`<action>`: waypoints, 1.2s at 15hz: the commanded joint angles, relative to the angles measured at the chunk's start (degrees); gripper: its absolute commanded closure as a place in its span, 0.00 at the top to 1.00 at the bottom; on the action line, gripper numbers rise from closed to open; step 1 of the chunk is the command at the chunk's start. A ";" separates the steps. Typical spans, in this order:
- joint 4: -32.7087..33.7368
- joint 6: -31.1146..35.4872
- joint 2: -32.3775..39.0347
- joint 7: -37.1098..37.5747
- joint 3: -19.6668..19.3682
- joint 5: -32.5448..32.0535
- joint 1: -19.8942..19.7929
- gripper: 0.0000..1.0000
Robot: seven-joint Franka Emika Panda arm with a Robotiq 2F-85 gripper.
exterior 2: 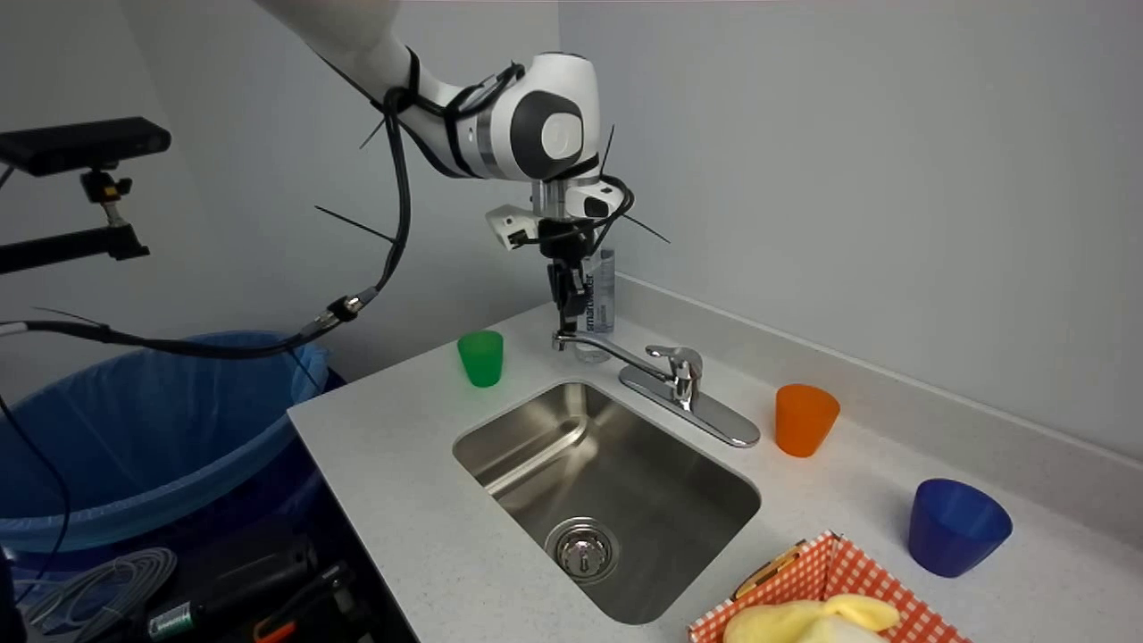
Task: Center the faucet
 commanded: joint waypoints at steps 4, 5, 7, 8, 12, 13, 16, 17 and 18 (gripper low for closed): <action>-3.08 -0.30 -1.44 -0.36 -2.61 -4.94 -1.61 0.00; -3.38 -0.37 -1.54 -0.31 -2.91 -5.13 -1.77 0.00; -3.78 -0.52 -1.71 -0.18 -3.34 -5.41 -2.00 0.00; -4.02 -0.54 -1.90 -0.13 -3.57 -5.57 -2.12 0.00; -5.34 0.03 -3.23 -0.25 -4.25 -5.30 -3.01 0.00; -6.08 1.38 -3.98 -0.88 -4.11 -4.03 -3.63 0.00; -8.35 6.41 -6.34 0.01 -4.25 -2.05 -5.08 0.00; -9.14 8.54 -7.27 0.37 -4.43 -1.31 -5.63 0.00; -9.58 10.25 -7.96 0.70 -4.66 -0.94 -6.12 0.00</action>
